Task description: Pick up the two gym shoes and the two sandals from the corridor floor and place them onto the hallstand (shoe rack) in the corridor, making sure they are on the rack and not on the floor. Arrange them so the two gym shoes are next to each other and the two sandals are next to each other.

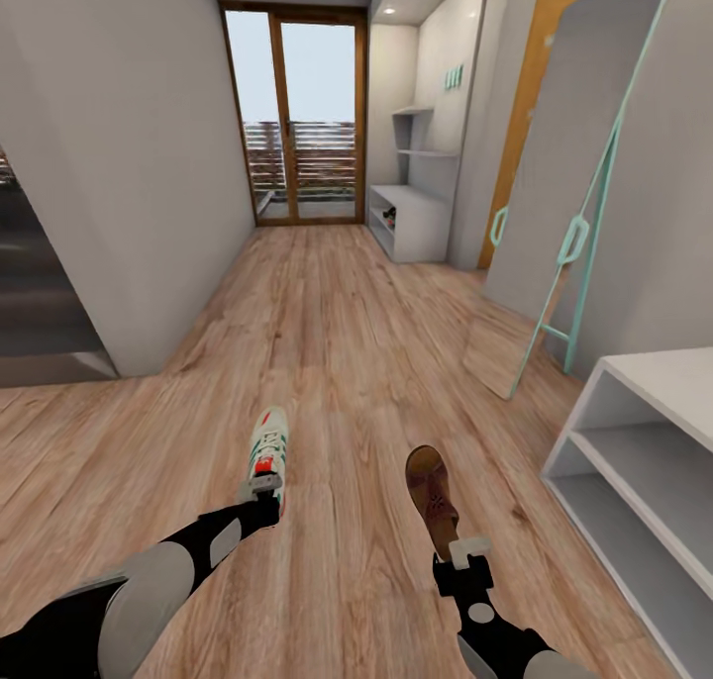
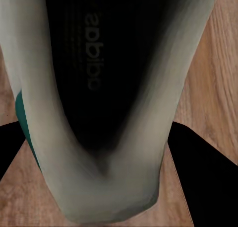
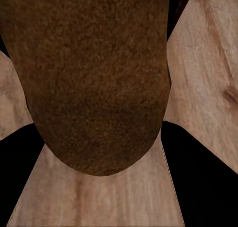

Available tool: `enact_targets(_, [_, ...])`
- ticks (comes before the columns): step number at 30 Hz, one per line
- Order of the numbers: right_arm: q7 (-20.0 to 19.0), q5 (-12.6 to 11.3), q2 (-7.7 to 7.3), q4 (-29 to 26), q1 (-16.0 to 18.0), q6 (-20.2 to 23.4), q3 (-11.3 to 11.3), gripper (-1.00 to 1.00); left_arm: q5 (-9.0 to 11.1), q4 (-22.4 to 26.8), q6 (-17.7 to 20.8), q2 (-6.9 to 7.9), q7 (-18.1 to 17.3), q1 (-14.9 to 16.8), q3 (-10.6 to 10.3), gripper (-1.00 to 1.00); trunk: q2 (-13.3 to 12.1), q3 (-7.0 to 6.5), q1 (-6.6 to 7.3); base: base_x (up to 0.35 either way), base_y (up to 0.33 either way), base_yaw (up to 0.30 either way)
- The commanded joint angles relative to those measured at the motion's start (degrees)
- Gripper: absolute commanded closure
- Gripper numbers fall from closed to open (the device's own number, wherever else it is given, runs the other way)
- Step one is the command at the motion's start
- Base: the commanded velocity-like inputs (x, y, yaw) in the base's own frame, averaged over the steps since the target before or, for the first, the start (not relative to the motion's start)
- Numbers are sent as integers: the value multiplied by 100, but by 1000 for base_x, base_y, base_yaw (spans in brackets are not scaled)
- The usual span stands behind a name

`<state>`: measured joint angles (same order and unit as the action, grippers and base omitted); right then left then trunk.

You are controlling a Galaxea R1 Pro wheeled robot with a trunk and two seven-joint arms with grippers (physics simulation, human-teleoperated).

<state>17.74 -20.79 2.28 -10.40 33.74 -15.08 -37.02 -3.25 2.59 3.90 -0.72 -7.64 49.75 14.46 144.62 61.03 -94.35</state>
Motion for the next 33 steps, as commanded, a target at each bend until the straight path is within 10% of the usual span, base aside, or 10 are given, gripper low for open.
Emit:
enact_targets(1, [28, -48, 0, 3, 5, -22, -51, 100, -33, 15, 43, 3, -18, -1, 48, 100, 2, 5, -2, 350, 0, 0])
enact_targets(33, [19, -48, 0, 3, 8, -22, -68, 100, -27, 14, 49, 36, -10, -1, 48, 100, 2, 5, -2, 348, 0, 0])
